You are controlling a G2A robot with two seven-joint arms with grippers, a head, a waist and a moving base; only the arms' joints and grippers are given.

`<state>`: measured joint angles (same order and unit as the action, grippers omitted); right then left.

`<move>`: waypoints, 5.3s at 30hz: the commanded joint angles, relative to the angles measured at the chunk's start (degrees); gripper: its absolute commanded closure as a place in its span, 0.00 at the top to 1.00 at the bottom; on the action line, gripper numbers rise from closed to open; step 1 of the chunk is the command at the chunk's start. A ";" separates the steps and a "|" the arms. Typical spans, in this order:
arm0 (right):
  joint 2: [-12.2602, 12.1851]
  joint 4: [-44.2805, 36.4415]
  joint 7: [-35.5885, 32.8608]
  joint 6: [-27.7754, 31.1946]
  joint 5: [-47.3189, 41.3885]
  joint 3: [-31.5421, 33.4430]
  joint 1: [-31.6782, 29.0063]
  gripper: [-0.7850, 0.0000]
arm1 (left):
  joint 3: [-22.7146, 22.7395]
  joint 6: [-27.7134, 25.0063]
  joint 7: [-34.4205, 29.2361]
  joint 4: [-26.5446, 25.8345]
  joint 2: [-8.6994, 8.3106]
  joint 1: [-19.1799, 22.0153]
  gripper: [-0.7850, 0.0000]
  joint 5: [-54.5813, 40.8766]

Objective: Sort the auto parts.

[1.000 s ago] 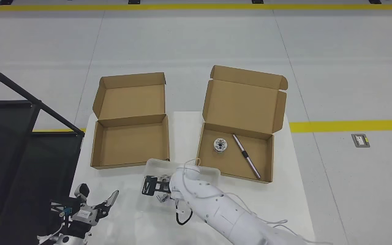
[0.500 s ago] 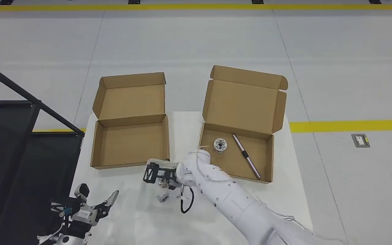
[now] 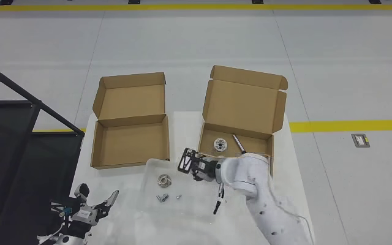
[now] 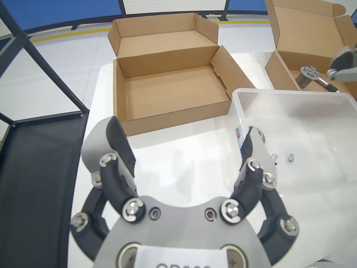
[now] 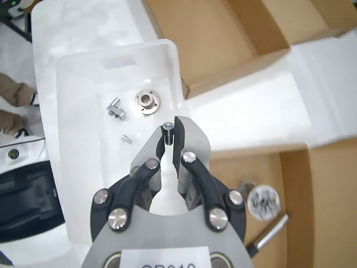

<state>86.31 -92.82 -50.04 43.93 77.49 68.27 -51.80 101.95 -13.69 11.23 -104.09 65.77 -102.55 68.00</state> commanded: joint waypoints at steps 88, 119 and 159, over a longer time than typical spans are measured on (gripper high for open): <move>3.76 33.61 4.41 4.45 -3.10 -32.48 19.77 0.30 | 0.00 0.00 0.00 0.00 0.00 0.00 1.00 0.00; 11.76 49.75 6.01 0.34 -1.43 -41.75 26.87 0.22 | 0.00 0.00 0.00 0.00 0.00 0.00 1.00 0.00; -0.60 21.96 17.40 3.22 0.89 -13.01 15.38 0.00 | 0.00 0.00 0.00 0.00 0.00 0.00 1.00 0.00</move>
<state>87.22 -63.88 -31.23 46.28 78.47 50.58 -32.86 101.95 -13.69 11.23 -104.09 65.77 -102.55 68.00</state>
